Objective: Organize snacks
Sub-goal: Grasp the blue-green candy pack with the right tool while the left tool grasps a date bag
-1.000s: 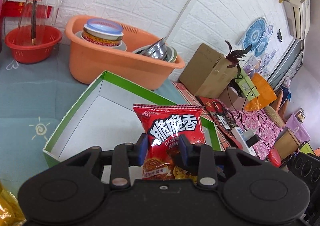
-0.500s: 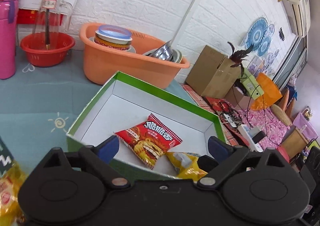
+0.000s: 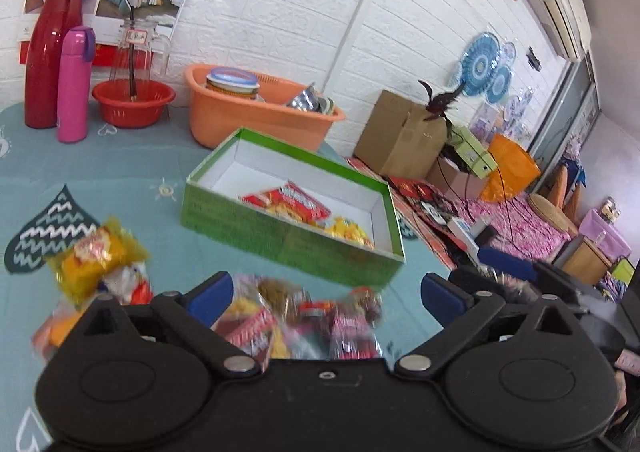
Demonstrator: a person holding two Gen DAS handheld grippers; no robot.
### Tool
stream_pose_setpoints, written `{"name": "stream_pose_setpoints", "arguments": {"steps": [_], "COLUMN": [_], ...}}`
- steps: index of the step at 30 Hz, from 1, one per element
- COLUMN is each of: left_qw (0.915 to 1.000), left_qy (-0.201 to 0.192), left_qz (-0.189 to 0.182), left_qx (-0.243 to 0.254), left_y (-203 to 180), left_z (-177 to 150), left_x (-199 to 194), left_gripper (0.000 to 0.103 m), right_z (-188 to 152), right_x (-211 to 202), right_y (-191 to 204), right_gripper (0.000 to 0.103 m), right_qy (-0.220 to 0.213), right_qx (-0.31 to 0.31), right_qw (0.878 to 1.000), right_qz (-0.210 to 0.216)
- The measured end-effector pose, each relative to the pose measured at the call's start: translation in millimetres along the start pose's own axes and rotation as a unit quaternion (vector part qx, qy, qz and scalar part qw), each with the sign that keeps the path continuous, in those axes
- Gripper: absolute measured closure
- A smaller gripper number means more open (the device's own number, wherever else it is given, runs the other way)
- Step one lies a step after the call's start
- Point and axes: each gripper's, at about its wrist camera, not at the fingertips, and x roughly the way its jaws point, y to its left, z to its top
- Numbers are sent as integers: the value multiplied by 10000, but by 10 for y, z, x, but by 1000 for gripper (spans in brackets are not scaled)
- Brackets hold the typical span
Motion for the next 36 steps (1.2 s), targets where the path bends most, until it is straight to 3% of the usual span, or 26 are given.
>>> {"name": "stream_pose_setpoints", "arguments": {"steps": [6,13,17,23,24,25,26,31,36], "left_qw": [9999,9988,9998,9995,9994,9992,9989,9972,9940], "left_qy": [109,126,128,105,131,162,198,377,437], "left_qz": [13,-104,-59,-91,-100,-111,-119,11,520], "left_qx": [-98,-469,-152,273,311,358,412,642,854], "left_y": [30,78,-46,-248,-275,-305,-337,-501,-623], "left_z": [-488,-851,-876,-825,-803,-777,-753,-631,-542], "left_x": [-154,-208,-194,-17,47,112,189,599,1027], "left_gripper": [0,0,0,0,0,0,0,0,0], "right_z": [-284,-791,-979,-1081,-1097,-1116,-1138,-1156,-1171], "right_x": [-242,-210,-124,-63,-52,-39,-40,-126,-179], "right_y": [-14,-74,-59,-54,-51,-63,-92,-222,-368], "right_gripper": [0,0,0,0,24,42,50,52,51], "right_qy": [50,749,1059,1082,1140,1223,1265,1164,1100], "right_qx": [-9,85,168,104,80,62,89,212,419], "right_qw": [9993,9953,9928,9924,9919,9912,9909,9913,9911], "right_qz": [-365,-606,-541,-586,-548,-495,-450,-584,-627]}}
